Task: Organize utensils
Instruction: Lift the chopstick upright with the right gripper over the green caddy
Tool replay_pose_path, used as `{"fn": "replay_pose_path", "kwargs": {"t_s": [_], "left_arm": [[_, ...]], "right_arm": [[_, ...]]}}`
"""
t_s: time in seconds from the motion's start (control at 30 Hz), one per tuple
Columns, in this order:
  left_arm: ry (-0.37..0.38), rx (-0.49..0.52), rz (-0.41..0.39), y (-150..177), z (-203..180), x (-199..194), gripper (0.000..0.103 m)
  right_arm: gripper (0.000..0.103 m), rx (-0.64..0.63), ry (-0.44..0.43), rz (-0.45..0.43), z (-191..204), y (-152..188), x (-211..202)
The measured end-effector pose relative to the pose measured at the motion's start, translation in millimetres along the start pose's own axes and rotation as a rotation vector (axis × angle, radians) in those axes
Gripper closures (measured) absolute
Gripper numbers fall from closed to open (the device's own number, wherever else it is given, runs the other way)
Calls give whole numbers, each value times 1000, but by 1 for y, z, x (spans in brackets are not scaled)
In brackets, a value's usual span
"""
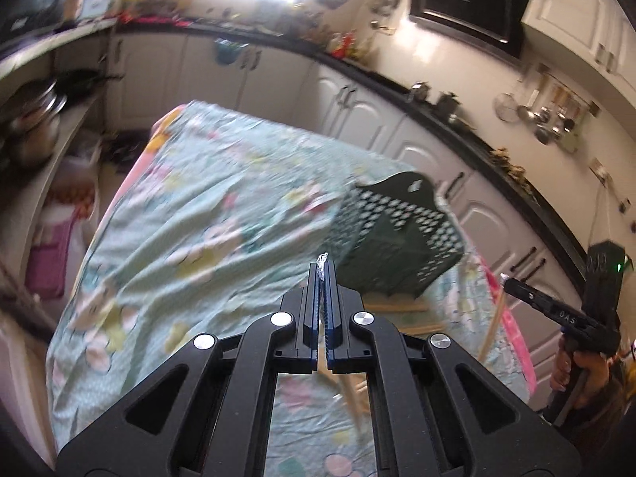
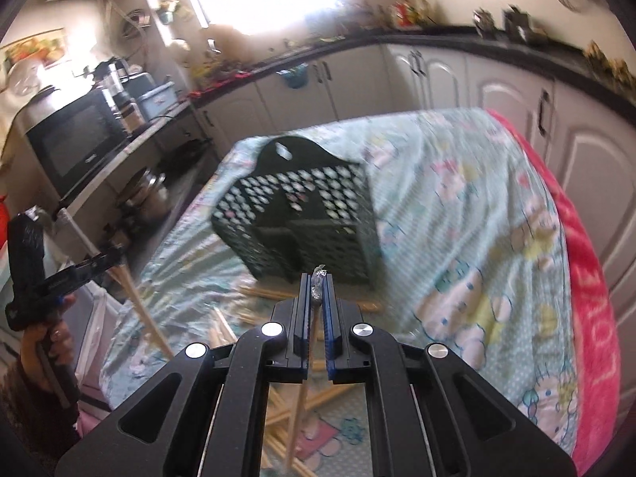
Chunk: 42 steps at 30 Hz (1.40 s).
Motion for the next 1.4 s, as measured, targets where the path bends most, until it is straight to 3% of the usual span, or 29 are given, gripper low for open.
{"fn": "replay_pose_path", "kwargs": {"t_s": [0.4, 0.83, 1.13, 1.4], "left_arm": [[86, 116, -112, -71, -56, -10, 103], [161, 163, -270, -160, -95, -30, 103], [143, 181, -309, -199, -94, -17, 103], [86, 188, -283, -196, -79, 21, 103]], "right_arm": [[97, -94, -92, -168, 63, -57, -40], [97, -142, -110, -371, 90, -127, -80], [97, -165, -82, -468, 89, -161, -83], [97, -181, -39, -494, 75, -163, -57]]}}
Point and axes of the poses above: each gripper's, at about its wrist camera, not at the fingertips, and x roughly the way its jaws point, z to its left, y to its underside, the point moved 5 cm from there along x, roughly the way its jaws point, and after that the axes turned 14 degrees about x, right-handed, at the moved point
